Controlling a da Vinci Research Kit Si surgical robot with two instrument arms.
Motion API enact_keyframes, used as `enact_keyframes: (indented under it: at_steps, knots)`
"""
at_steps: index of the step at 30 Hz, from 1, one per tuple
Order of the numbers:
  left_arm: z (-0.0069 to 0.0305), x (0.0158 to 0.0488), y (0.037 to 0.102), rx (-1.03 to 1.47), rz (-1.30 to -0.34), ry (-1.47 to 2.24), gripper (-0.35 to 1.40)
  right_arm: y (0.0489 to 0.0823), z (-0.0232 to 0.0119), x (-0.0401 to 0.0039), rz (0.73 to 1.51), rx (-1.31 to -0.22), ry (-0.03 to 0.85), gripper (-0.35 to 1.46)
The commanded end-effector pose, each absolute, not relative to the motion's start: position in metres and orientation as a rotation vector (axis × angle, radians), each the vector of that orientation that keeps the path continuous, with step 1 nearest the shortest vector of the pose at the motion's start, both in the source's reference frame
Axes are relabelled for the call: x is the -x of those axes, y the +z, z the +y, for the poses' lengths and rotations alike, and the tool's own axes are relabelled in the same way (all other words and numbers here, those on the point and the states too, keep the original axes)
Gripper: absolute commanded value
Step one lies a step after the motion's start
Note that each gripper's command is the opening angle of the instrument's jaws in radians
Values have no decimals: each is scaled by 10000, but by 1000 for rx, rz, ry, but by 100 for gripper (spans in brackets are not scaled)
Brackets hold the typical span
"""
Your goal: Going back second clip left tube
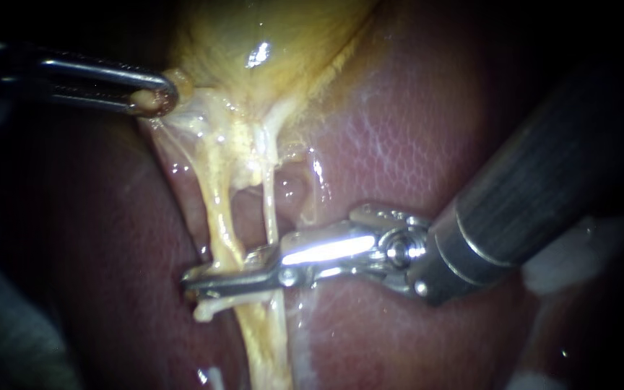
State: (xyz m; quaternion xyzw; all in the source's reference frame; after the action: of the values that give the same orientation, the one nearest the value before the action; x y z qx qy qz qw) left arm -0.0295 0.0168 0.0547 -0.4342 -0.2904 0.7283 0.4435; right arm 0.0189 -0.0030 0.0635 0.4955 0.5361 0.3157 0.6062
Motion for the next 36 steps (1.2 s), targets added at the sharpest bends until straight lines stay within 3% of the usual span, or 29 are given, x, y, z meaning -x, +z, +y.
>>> enact_keyframes:
  at_steps: [1,2,3,5,13,18,20,28,36]
  knots:
    - [168,295,546,1076,-719,1806,-35,638,-31,-188,1260,-1109,707,-5]
    - [168,295,546,1076,-719,1806,-35,638,-30,-189,1264,-1097,702,18]
    - [168,295,546,1076,-719,1806,-35,639,-29,-191,1261,-1087,700,30]
    - [168,295,546,1076,-719,1806,-35,641,-27,-194,1254,-1045,688,41]
    - [168,294,547,1076,-719,1806,-35,650,-21,-197,1227,-884,702,50]
    - [168,294,547,1076,-719,1806,-35,655,-18,-190,1215,-843,689,50]
    - [168,294,547,1076,-719,1806,-35,654,-18,-187,1215,-818,657,50]
    - [168,293,547,1076,-720,1806,-35,619,-15,-151,1151,-639,369,50]
    - [168,293,547,1076,-720,1806,-35,558,4,-82,1147,-449,232,50]
